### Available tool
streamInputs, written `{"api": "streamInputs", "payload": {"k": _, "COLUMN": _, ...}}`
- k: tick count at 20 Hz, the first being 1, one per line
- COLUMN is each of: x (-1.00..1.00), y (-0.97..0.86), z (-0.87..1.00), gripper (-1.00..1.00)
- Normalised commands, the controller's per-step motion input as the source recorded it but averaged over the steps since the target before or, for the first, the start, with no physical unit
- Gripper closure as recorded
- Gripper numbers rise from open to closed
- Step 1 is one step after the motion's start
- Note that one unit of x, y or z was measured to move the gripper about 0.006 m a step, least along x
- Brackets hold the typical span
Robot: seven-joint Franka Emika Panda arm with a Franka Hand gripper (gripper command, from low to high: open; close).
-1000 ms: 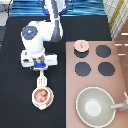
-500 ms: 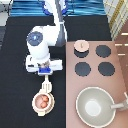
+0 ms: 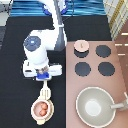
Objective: Take the lid off the pot, put the pot on the plate, and use the tool to push the pot to the front of the table.
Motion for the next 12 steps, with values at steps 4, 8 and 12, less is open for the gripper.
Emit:
{"api": "streamInputs", "payload": {"k": 4, "x": 1.0, "y": -0.1, "z": 0.47, "gripper": 1.0}}
{"api": "streamInputs", "payload": {"k": 8, "x": -0.04, "y": -0.01, "z": 0.54, "gripper": 1.0}}
{"api": "streamInputs", "payload": {"k": 12, "x": -0.98, "y": 0.06, "z": 0.38, "gripper": 1.0}}
